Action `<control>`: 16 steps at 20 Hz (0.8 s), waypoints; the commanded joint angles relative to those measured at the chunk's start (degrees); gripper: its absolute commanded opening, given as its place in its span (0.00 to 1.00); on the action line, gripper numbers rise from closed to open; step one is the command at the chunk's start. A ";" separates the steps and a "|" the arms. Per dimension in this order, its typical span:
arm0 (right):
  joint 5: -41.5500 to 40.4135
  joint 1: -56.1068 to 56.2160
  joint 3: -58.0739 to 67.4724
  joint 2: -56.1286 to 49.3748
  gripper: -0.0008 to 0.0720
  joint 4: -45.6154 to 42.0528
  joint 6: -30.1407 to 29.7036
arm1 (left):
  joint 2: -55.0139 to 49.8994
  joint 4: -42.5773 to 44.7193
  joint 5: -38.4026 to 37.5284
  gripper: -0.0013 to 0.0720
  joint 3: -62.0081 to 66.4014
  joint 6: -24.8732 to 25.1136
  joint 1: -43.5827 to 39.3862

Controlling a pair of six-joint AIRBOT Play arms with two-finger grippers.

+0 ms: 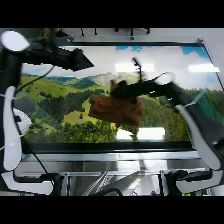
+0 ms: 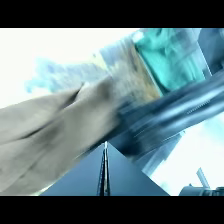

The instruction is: Fold the shirts.

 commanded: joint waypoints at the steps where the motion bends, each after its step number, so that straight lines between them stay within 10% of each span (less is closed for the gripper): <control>1: -34.53 18.08 0.74 -10.43 0.78 5.20 -8.85 | 5.88 0.42 -2.93 0.04 -0.28 2.36 5.62; 5: -30.97 17.79 1.90 -6.69 0.77 3.17 -17.46 | 6.47 0.44 -6.78 0.04 -0.28 3.63 5.88; 8: -18.80 8.92 1.88 0.24 0.43 -1.20 -14.91 | 6.80 0.31 -7.48 0.04 -1.66 3.78 5.90; 13: 7.06 -13.46 1.88 6.56 0.50 -23.74 12.50 | 7.56 0.33 -7.41 0.04 -7.34 3.93 5.90; 14: 12.41 -17.49 1.75 6.54 0.69 -27.30 15.13 | 7.56 0.31 -7.41 0.04 -8.48 3.96 5.90; 16: 19.26 -22.88 0.59 5.97 0.71 -30.18 15.56 | 7.56 0.22 -7.39 0.04 -10.67 3.96 5.90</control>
